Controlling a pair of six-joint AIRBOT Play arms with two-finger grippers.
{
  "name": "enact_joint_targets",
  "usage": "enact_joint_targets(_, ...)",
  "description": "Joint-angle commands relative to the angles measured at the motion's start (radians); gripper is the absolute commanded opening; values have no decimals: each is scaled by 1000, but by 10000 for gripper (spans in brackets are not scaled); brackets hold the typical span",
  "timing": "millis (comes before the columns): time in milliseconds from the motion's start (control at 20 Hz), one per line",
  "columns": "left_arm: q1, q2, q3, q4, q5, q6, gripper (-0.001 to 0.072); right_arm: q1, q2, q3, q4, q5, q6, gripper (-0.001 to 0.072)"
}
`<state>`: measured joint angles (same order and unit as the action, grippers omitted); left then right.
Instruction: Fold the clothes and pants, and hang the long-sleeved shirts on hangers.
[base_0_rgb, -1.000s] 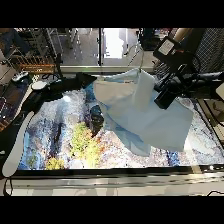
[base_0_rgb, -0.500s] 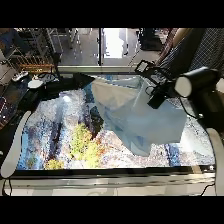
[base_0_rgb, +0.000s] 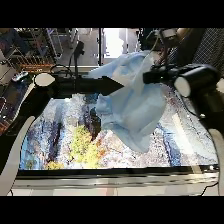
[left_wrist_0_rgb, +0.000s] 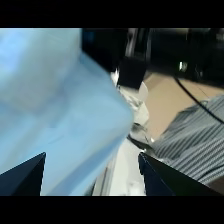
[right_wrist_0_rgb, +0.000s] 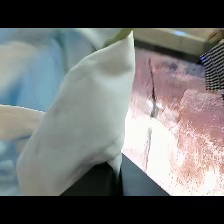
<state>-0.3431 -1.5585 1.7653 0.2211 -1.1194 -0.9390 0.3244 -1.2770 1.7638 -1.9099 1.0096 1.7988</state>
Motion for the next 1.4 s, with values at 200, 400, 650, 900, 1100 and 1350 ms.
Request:
enact_joint_targets(200, -38, 134, 1, 15, -126, -75, 621, -360, 296, 2, -288, 179, 200, 11)
enact_joint_targets(400, -32, 204, 1, 15, -182, -74, 594, -813, 371, 2, -420, 194, 195, 11)
enact_joint_targets(650, 16, 226, 1, 21, -248, -63, 577, -1344, 303, 105, -376, 1, 158, 11)
enact_joint_targets(900, 100, 226, 1, 67, -321, -64, 578, -1634, 163, 285, -350, -211, 212, 11)
enact_joint_targets(1100, 158, 227, 1, 66, -349, -68, 578, -1819, 68, 297, -295, -315, 288, 11)
enact_joint_targets(1350, 190, 226, 1, 62, -396, -158, 578, -1966, -13, 288, -100, -294, 174, 14)
